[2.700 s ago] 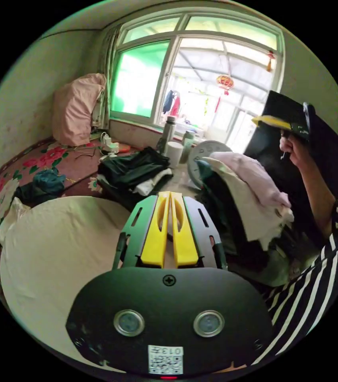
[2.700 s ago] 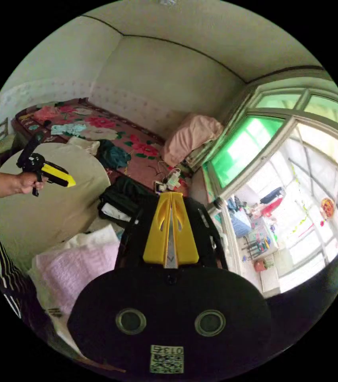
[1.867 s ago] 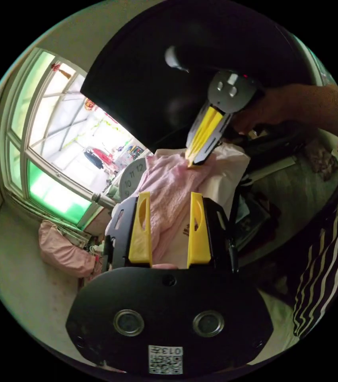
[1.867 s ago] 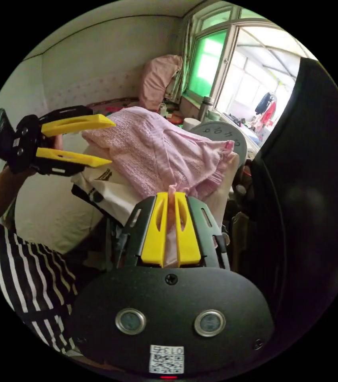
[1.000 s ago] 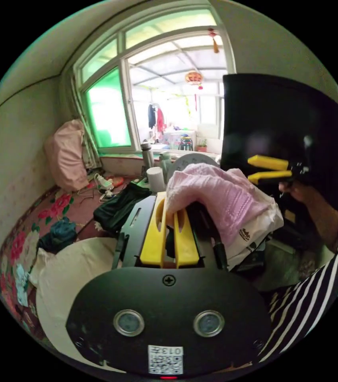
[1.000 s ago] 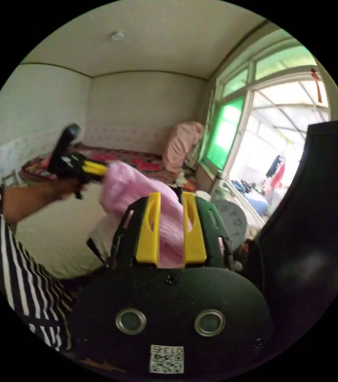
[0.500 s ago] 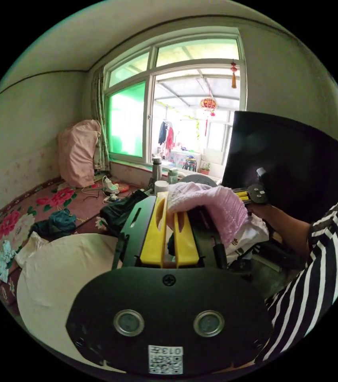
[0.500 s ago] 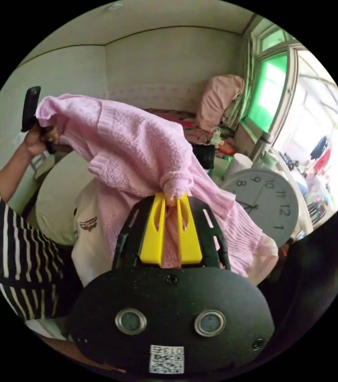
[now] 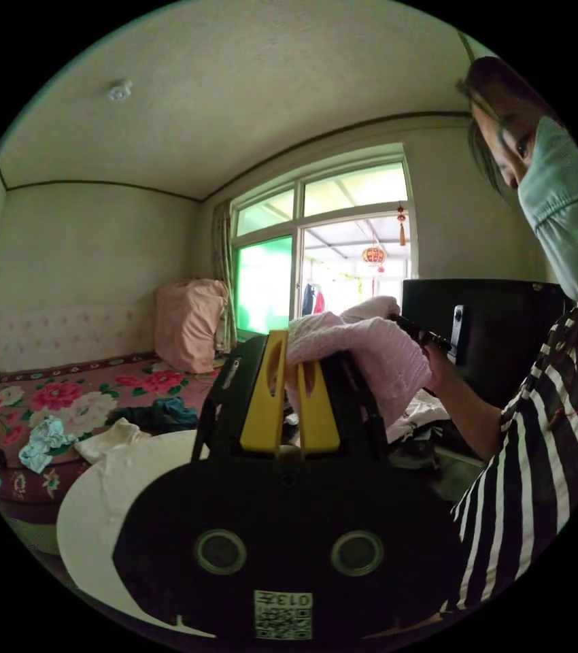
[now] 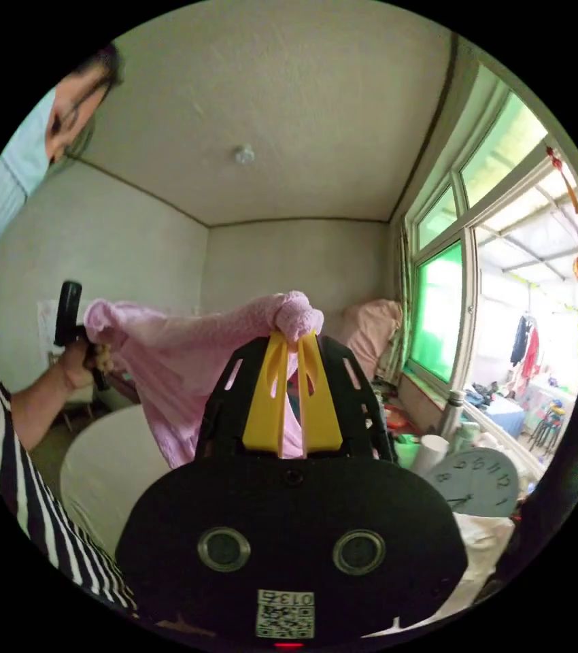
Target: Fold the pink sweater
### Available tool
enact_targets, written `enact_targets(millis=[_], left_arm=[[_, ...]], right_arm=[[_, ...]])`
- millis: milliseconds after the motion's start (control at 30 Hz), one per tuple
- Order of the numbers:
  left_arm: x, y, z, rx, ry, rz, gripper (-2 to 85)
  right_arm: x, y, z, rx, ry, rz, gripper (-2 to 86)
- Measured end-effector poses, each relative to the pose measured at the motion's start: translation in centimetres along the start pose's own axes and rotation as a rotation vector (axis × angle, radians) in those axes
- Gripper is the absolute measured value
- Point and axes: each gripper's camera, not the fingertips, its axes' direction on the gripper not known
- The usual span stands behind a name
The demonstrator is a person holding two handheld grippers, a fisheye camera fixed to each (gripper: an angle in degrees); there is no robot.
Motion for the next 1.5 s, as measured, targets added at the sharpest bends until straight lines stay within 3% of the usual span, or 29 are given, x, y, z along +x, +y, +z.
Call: enact_targets(millis=[200, 400, 533, 700, 833, 1033, 1133, 1200, 1233, 1300, 1367, 1500], left_arm=[[-8.9, 4.2, -9.7, -0.032, 0.026, -0.029, -0.5], [-14.4, 7.4, -12.5, -0.106, 0.140, -0.039, -0.5], [-16.4, 9.4, -11.6, -0.140, 0.275, -0.076, -0.4], [-19.0, 10.2, -9.9, -0.010, 0.566, -0.188, -0.4], [-22.0, 11.5, -8.5, 0.055, 0.655, -0.306, -0.3], [-30.6, 21.5, -6.9, 0.057, 0.458, -0.683, -0.2], [-34.5, 29.9, -8.2, -0.028, 0.152, -0.844, 0.0], [-36.6, 36.6, -9.8, -0.184, -0.157, -0.911, 0.4], [-37.1, 38.2, -10.1, -0.244, -0.224, -0.924, 0.6], [-38.9, 44.1, -11.1, -0.472, -0.357, -1.023, 1.8], [-39.7, 46.6, -12.5, -0.588, -0.415, -1.111, 3.3], [-40.6, 45.9, -17.2, -0.476, -0.597, -1.179, 7.5]], right_arm=[[-8.0, 1.6, 6.9, -0.006, -0.028, 0.172, 2.0], [-10.6, 4.9, 10.9, -0.032, -0.051, 0.395, 2.1], [-12.5, 3.4, 11.0, -0.039, 0.112, 0.277, 2.0], [-15.8, -1.0, 13.4, 0.021, 0.335, 0.005, 2.0], [-17.1, -2.7, 22.1, 0.000, 0.341, -0.122, 2.1], [-18.3, 4.6, 45.7, -0.309, -0.003, -0.155, 2.3], [-22.0, 13.4, 58.9, -0.486, -0.233, -0.157, 2.5], [-25.5, 19.4, 65.6, -0.631, -0.383, -0.144, 2.7], [-27.9, 23.3, 69.1, -0.738, -0.471, -0.148, 2.9], [-30.4, 28.0, 72.5, -0.866, -0.545, -0.107, 2.3], [-30.5, 31.0, 73.6, -0.894, -0.586, -0.057, 3.1], [-26.3, 34.1, 72.4, -0.924, -0.427, -0.080, 6.4]])
